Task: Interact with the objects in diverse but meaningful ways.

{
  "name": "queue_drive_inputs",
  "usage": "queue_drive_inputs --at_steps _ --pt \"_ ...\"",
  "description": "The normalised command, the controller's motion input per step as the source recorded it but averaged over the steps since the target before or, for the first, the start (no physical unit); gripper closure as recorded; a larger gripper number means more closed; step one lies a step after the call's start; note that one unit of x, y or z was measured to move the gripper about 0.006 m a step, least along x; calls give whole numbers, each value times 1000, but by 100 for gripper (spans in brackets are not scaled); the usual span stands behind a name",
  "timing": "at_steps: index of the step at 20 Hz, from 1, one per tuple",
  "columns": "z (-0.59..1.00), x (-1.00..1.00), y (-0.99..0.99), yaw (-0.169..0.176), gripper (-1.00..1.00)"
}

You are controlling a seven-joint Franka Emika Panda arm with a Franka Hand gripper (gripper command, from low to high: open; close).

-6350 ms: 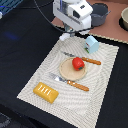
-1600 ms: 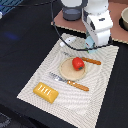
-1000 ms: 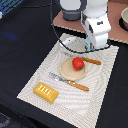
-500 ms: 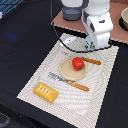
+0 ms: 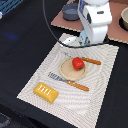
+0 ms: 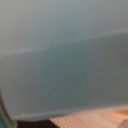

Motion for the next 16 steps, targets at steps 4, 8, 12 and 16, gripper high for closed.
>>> queue_drive_inputs --at_steps 4,8,12,16 --pt "-13 -956 -194 -12 100" --pt "-97 -941 -282 -20 100" --pt "-176 -901 -379 -17 100" --pt "-191 -836 -500 -9 100"
